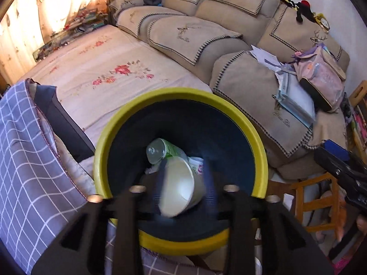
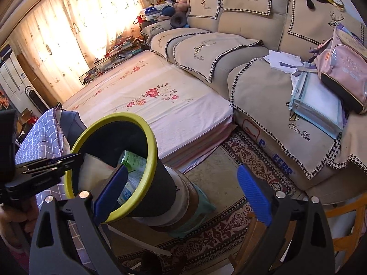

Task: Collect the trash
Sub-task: 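Carry the paper cup with the left gripper over the bin and release, then reach the right gripper to the white tea box and grasp it, then carry the tea box with the right gripper into the bin and release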

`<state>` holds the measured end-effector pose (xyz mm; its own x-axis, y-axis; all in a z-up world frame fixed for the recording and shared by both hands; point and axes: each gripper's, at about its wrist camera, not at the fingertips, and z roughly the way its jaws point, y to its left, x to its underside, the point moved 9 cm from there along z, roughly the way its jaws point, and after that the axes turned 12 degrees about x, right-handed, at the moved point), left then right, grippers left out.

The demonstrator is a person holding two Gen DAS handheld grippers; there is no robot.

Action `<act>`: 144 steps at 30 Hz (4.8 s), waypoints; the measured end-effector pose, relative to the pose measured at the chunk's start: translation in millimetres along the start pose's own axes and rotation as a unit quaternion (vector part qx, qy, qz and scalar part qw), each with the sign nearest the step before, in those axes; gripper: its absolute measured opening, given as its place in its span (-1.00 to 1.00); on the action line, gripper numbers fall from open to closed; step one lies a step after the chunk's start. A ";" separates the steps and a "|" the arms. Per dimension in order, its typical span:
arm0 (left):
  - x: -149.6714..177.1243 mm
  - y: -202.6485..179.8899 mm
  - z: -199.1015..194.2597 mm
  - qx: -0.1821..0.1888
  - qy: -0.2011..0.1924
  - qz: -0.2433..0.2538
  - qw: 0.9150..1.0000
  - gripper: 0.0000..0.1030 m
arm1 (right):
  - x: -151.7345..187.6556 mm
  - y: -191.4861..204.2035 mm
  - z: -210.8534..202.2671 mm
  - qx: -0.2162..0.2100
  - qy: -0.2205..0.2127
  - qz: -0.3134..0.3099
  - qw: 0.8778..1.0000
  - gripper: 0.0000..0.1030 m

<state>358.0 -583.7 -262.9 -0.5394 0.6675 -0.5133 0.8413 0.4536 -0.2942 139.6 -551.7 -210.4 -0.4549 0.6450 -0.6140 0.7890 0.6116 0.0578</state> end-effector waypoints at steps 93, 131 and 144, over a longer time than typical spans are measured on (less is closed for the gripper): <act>278.6 210.2 -335.7 -0.150 -0.215 -0.221 0.939 0.63 | 16.2 362.0 -120.4 -0.206 -0.101 -0.284 0.931 -0.44; 208.8 148.5 -251.9 -0.070 -0.146 -0.175 0.971 0.63 | 4.0 195.0 28.1 -0.058 -0.018 -0.208 0.976 -0.44; 195.3 169.6 -260.7 -0.155 -0.124 -0.150 0.969 0.63 | 4.5 181.6 31.9 -0.047 -0.018 -0.204 0.978 -0.40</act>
<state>385.8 -222.4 -202.9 -0.6996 0.3331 -0.6322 0.5764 0.7859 -0.2237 294.1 -452.3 -227.7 -0.7078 0.3230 -0.6283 0.5030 0.8548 -0.1273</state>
